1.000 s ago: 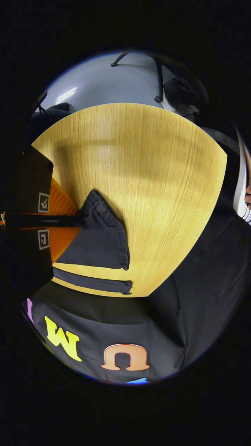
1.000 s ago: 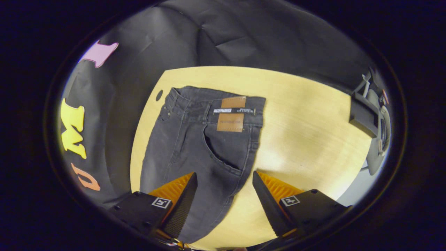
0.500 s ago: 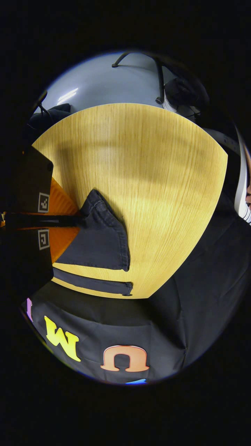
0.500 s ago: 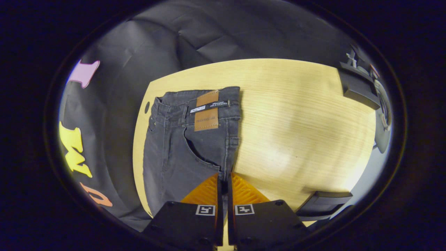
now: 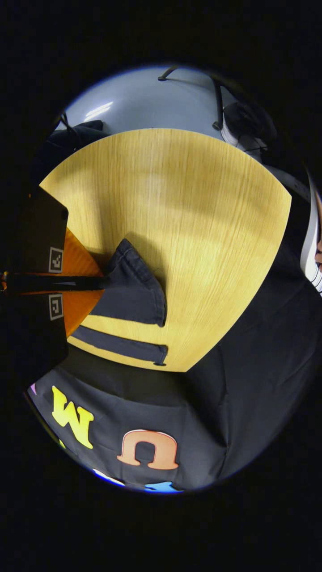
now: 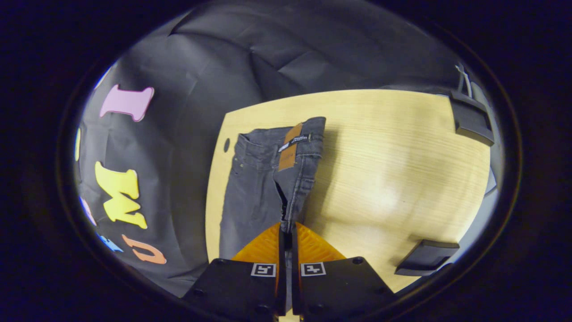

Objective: Grasp the waist and the cuffs of the jeans and fold them to make the two legs overlap; first hold the waist and fold one-third of the jeans toward the cuffs, then hold the cuffs and fold the remaining one-third in the same direction to finish folding.

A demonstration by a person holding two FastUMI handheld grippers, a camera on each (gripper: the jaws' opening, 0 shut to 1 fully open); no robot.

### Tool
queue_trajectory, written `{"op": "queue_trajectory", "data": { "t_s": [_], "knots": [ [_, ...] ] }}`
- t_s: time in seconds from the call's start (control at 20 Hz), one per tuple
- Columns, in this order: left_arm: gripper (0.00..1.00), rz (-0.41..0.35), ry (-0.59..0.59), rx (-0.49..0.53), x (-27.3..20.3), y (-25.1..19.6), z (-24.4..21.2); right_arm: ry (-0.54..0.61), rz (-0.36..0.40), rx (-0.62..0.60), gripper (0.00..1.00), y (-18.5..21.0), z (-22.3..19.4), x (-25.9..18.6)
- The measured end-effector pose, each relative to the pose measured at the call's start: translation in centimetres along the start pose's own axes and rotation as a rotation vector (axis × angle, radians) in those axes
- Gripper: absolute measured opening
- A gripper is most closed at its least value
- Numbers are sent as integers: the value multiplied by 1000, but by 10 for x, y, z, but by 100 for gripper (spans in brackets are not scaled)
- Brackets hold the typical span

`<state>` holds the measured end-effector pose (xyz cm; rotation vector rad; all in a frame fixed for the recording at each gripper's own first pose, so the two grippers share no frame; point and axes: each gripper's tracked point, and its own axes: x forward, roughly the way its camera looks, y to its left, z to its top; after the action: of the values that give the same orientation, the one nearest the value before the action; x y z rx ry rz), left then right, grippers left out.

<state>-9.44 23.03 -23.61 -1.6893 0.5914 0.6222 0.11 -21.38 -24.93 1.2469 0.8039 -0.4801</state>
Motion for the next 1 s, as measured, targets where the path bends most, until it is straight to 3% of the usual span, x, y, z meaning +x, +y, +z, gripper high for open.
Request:
{"op": "queue_trajectory", "data": {
  "t_s": [0.05,0.15,0.25,0.45,0.55,0.6,0.7,0.8,1.0],
  "knots": [
    [4,-18,5,0,-2,-10,1,-4,27,-4,2,12,1,-2],
    [4,-63,15,14,-6,-34,2,-10,91,-7,10,38,5,-6],
    [3,-111,40,15,-8,-59,3,-18,142,-41,6,59,9,-6],
    [4,-145,55,48,6,-100,3,-27,222,-67,6,104,18,5],
    [3,-155,72,75,18,-124,2,-33,231,-95,2,117,22,12],
    [3,-162,74,87,24,-136,3,-35,239,-108,6,127,23,17],
    [4,-177,76,113,38,-160,3,-44,253,-122,2,145,27,28],
    [4,-188,84,127,52,-182,2,-55,260,-132,6,160,32,39],
    [3,-170,101,178,94,-211,-2,-74,256,-161,2,188,46,67]
  ]
}}
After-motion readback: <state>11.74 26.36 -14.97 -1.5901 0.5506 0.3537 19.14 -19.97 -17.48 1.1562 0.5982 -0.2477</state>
